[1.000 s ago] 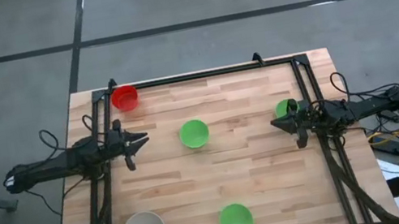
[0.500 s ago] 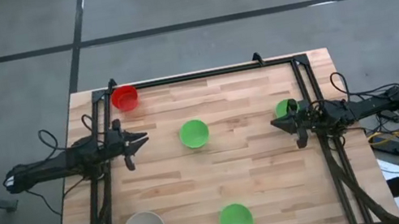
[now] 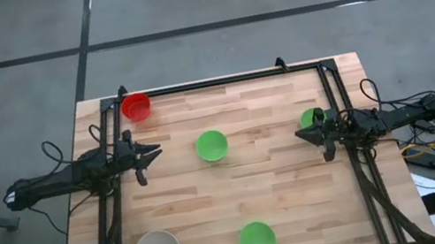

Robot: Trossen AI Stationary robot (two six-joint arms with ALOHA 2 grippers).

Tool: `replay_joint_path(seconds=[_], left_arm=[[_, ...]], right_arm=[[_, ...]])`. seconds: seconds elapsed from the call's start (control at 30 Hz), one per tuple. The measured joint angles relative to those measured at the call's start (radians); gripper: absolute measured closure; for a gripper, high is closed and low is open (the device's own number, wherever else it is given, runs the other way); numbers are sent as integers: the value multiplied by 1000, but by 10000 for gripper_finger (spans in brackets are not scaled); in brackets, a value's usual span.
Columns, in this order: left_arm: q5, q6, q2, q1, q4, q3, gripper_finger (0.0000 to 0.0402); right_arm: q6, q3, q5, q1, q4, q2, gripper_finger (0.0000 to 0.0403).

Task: Nest bowls inside each other
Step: Move the gray bowl to the center of the table

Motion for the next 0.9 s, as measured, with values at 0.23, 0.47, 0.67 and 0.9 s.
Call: replay_joint_path(seconds=[0.23,0.47,0.67,0.9], left_arm=[[0,-35,0,0,0,0,319],[-7,-9,0,0,-1,0,319],[-10,-14,0,0,-2,0,319],[-4,-49,0,0,-2,0,319]], right_arm=[[0,0,0,0,0,0,394],[0,0,0,0,0,0,394],[0,0,0,0,0,0,394],[0,0,0,0,0,0,394]])
